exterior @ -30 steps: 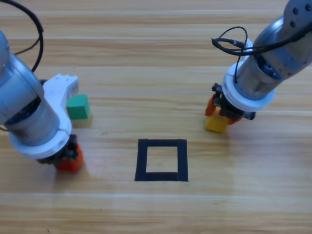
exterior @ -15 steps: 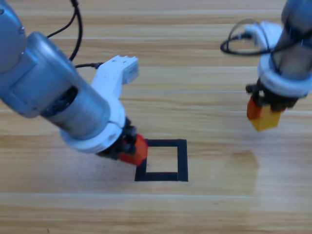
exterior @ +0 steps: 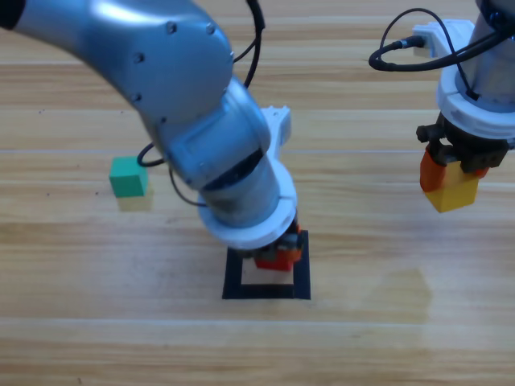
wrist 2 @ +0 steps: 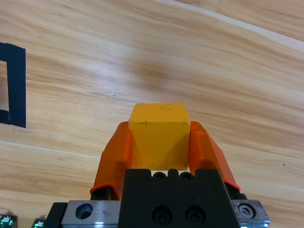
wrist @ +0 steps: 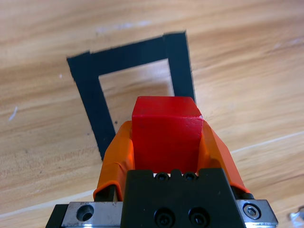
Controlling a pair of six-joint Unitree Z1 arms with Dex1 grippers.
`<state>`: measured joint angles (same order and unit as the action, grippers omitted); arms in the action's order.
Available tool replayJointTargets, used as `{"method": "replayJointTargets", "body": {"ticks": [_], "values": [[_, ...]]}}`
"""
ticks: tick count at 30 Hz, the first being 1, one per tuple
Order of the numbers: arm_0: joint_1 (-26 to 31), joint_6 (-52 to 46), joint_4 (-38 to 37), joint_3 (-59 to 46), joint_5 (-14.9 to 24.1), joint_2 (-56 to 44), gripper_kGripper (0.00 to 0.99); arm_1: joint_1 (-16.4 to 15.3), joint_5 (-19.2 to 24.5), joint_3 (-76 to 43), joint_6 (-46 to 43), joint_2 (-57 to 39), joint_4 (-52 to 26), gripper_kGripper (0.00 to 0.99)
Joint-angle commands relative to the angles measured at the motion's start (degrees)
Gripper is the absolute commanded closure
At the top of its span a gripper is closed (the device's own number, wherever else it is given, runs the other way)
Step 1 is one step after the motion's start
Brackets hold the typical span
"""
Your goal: Stack the blocks in the rectangular block: red at the bottom, yellow in the middle, green on top
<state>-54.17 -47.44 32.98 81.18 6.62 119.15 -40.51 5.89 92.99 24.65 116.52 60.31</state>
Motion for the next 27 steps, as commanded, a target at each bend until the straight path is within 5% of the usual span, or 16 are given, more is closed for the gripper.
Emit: {"method": "replayJointTargets", "body": {"ticks": [1, 27], "values": [[-1.5, -2.3, 2.0, 2.9, 3.1, 3.4, 0.858, 0.8, -2.6, 0.6, 1.0, -0.6, 0.6, 0.99], [-6.1, -13.2, 7.7, 6.3, 4.2, 4.8, 0.853, 0.7, -4.9, 1.5, 3.1, -1.2, 0.5, 0.99]]}}
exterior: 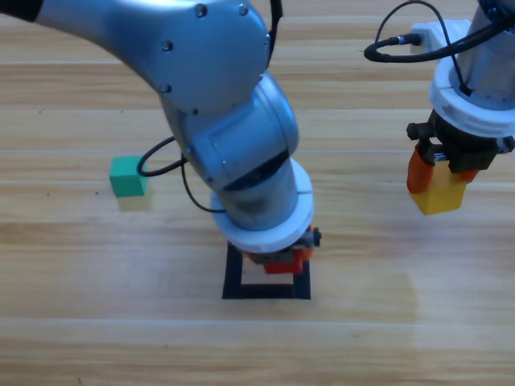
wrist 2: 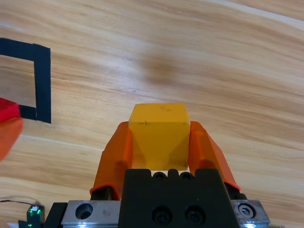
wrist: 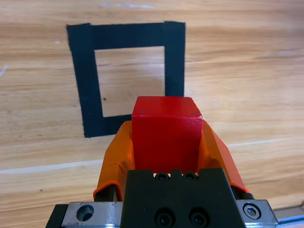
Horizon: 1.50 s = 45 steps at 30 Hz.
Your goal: Stack the blocks in the rectangular block: red at the bottom, yellow in the middle, green on top
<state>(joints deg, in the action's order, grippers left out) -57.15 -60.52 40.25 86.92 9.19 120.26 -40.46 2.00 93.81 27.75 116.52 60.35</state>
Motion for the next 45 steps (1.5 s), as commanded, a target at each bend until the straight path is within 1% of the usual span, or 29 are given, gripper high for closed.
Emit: {"method": "replayJointTargets", "body": {"ticks": [1, 7, 12, 23, 25, 30, 45], "values": [[-3.3, 0.2, 0.4, 0.7, 1.7, 3.9, 0.853, 0.7, -1.0, 0.8, 0.0, -1.2, 0.5, 0.99], [-3.9, 1.7, 1.1, 1.4, 3.1, 6.0, 0.855, 0.6, -1.3, 0.8, 0.2, -1.2, 0.3, 0.99], [-3.9, 2.9, 3.2, 3.6, 3.9, 7.7, 0.855, 0.7, -1.2, 0.8, 0.2, -1.2, 0.2, 0.99], [-3.9, 0.9, 6.6, 7.7, 6.8, 10.4, 0.855, 0.7, -1.6, 0.9, 0.2, -1.2, 0.2, 0.99], [-3.9, -0.1, 8.0, 8.9, 7.2, 10.7, 0.855, 0.7, -1.6, 1.0, 0.3, -1.3, 0.2, 0.99], [-3.9, -2.4, 14.2, 14.8, 9.0, 12.9, 0.855, 0.7, -1.7, 1.0, 0.3, -1.6, 0.2, 0.99], [-3.9, -2.7, 14.3, 14.3, 8.0, 13.9, 0.855, 0.7, -2.3, 1.0, 0.3, -1.4, 0.1, 0.99]]}}
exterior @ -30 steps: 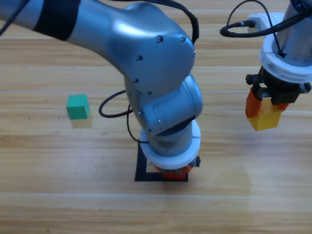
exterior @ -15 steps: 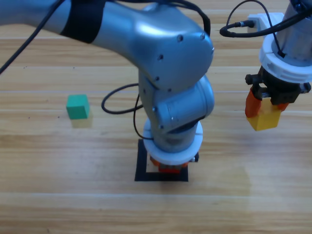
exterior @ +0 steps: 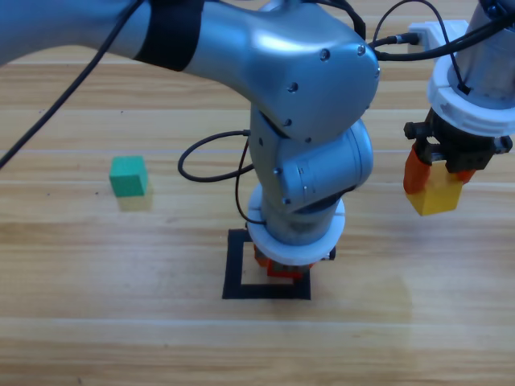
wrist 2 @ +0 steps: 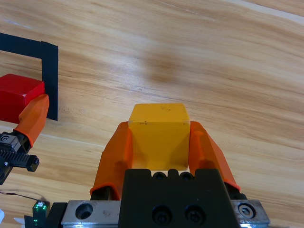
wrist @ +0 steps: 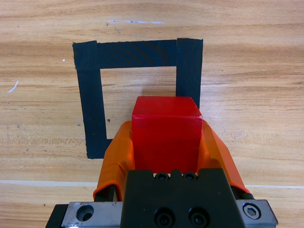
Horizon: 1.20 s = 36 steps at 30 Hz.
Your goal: Stack the blocks in the rectangular block: red at the bottom, yellow in the middle, green on top
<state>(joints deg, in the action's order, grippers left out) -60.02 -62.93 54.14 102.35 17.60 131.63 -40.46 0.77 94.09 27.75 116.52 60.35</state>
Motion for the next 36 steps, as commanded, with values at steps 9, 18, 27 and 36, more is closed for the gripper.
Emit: {"method": "replayJointTargets", "body": {"ticks": [9, 18, 27, 36], "values": [[-0.3, 0.5, 0.4, -2.4, -1.3, 2.0, 0.855, 0.7, -1.5, 0.7, 0.3, -1.1, -0.2, 0.99], [1.0, 1.8, -0.7, -3.9, -2.0, 1.5, 0.855, 0.6, -1.5, 0.7, 0.4, -1.0, -0.2, 0.99], [2.5, 1.7, -2.4, -5.2, -3.3, 1.4, 0.855, 0.6, -1.5, 0.7, 0.4, -0.9, -0.2, 0.99], [5.3, 1.4, -3.5, -5.9, -4.4, 1.4, 0.855, 0.6, -1.5, 0.7, 0.4, -1.0, -0.2, 0.99]]}}
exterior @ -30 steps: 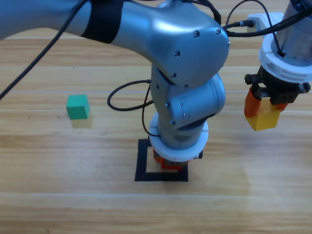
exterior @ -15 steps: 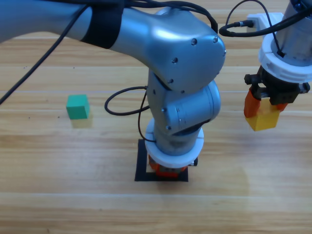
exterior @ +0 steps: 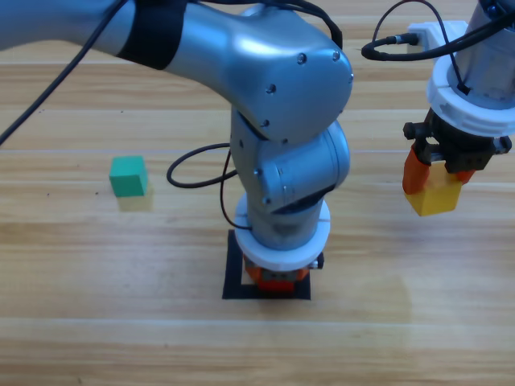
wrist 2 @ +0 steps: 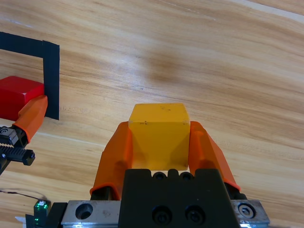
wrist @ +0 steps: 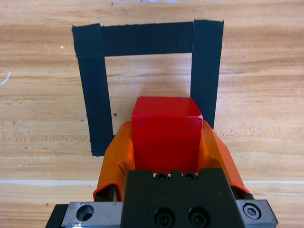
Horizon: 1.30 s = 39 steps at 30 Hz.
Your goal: Stack the blocks in the rectangular block: red at the bottom, yellow in the middle, green on top
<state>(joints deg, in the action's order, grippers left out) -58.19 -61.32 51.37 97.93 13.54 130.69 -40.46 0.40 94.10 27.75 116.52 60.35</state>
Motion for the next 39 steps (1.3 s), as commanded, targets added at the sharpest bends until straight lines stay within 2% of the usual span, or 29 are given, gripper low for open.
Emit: {"method": "replayJointTargets", "body": {"ticks": [1, 18, 20, 24, 25, 27, 28, 29, 31, 39], "values": [[3.5, -0.3, -0.7, -1.5, -0.4, 2.4, 0.855, 0.6, -1.1, 0.6, 0.4, -1.0, -0.2, 0.99], [4.1, -1.4, -0.9, -1.8, -0.3, 2.4, 0.852, 0.6, -1.0, 0.6, 0.4, -1.1, -0.2, 0.99], [4.1, -2.1, -0.9, -1.9, -0.1, 2.5, 0.82, 0.6, -1.0, 0.6, 0.4, -1.1, -0.2, 0.99], [3.8, -3.3, -0.9, -1.3, -0.1, 2.7, 0.625, 0.6, -0.9, 0.6, 0.4, -1.1, -0.2, 0.99], [3.4, -3.5, -0.9, -1.2, -0.1, 2.8, 0.516, 0.6, -0.9, 0.6, 0.4, -1.1, -0.2, 0.99], [2.7, -4.1, -1.0, -1.2, 0.0, 2.8, 0.234, 0.6, -0.9, 0.6, 0.4, -1.2, -0.2, 0.99], [2.5, -4.2, -1.0, -1.2, 0.1, 2.8, 0.117, 0.6, -0.9, 0.6, 0.4, -1.2, -0.2, 0.99], [2.3, -4.5, -0.9, -1.3, 0.2, 2.6, 0.042, 0.6, -0.9, 0.6, 0.4, -1.2, -0.2, 0.99], [2.3, -4.5, -0.7, -1.9, 0.3, 1.9, 0.013, 0.6, -0.8, 0.6, 0.4, -1.3, -0.2, 0.99], [1.5, -3.5, -0.7, -0.7, 1.4, -0.4, 0.0, 0.1, 0.1, 0.4, 0.7, -2.3, -0.2, 0.99]]}}
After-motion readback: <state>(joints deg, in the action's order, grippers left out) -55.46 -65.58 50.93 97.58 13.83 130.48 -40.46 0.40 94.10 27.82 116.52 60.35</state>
